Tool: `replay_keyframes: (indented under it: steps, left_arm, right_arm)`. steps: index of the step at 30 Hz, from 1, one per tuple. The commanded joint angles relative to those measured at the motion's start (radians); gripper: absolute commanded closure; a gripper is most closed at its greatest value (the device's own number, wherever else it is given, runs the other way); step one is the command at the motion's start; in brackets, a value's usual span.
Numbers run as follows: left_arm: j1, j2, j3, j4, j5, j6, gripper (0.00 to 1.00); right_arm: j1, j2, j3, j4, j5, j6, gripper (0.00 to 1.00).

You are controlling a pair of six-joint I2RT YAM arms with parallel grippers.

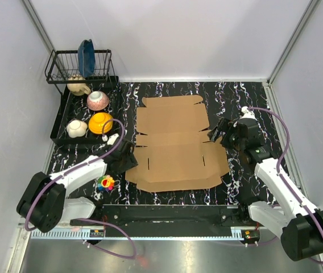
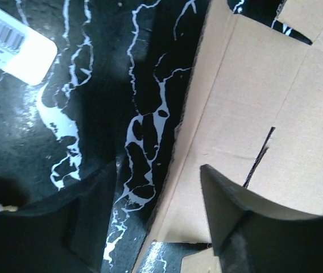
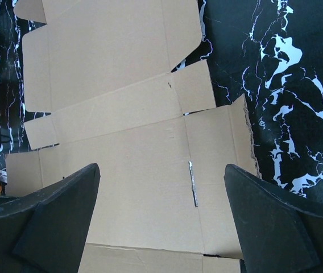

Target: Fold the paper box

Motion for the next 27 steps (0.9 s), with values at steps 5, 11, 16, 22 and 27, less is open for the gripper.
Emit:
replay_keyframes:
  steps: [5,11,16,22,27]
  left_arm:
    - [0.0,0.044,0.072,0.095,0.081,0.127,0.66]
    - [-0.002,-0.037,0.204,0.032,0.099,0.252,0.99]
    - [-0.002,-0.078,0.378,0.013,0.255,0.411,1.0]
    - [-0.002,-0.114,0.598,-0.011,0.429,0.581,1.0]
    - [-0.002,-0.102,0.774,-0.005,0.686,0.69,0.98]
  right_arm:
    - [0.006,-0.082,0.032,-0.051,-0.028,-0.017,0.03]
    - [0.006,-0.119,0.11,-0.105,-0.056,0.011,0.04]
    - [0.005,-0.152,0.228,-0.165,-0.066,0.017,0.04]
    - [0.006,-0.2,0.427,-0.27,-0.039,-0.02,0.04]
    - [0.006,-0.186,0.619,-0.379,-0.045,-0.046,0.03]
